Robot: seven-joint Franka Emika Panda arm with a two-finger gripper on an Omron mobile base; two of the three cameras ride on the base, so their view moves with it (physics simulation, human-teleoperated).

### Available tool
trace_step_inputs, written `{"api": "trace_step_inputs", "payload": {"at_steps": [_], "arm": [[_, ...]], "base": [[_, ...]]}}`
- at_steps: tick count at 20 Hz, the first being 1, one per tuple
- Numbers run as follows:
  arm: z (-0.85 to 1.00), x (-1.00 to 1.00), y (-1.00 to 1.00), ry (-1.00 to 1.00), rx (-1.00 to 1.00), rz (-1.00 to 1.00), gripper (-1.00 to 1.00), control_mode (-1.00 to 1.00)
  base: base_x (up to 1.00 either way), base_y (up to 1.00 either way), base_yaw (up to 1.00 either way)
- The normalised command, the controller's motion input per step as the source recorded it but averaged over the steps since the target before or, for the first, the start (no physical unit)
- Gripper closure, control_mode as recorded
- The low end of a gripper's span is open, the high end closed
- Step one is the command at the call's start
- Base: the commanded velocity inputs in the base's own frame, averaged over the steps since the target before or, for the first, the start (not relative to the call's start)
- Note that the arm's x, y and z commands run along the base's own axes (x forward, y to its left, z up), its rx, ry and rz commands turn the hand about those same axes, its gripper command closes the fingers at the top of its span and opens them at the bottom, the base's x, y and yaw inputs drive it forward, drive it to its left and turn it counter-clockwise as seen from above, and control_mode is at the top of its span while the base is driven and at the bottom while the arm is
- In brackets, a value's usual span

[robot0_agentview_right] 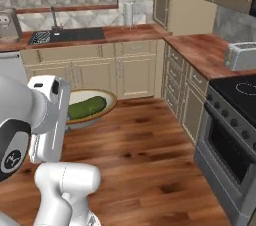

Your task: Pick the cucumber from the cabinet and place it in the bowl. Then pick the bowl and place it in the sink. Then turn on the sink facuet.

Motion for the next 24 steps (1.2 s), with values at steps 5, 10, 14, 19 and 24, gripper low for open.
{"api": "trace_step_inputs", "payload": {"at_steps": [5,10,14,19,24], "arm": [[0.00,0.00,0.00,0.00,0.00,0.00,1.00,1.00],[0.00,0.00,0.00,0.00,0.00,0.00,1.00,1.00],[0.00,0.00,0.00,0.00,0.00,0.00,1.00,1.00],[0.00,0.00,0.00,0.00,0.00,0.00,1.00,1.00],[0.00,0.00,0.00,0.00,0.00,0.00,1.00,1.00]], "base": [[1.00,0.83,0.32],[1.00,0.59,0.31],[1.00,0.42,0.28],[1.00,0.25,0.29],[1.00,0.05,0.28]]}}
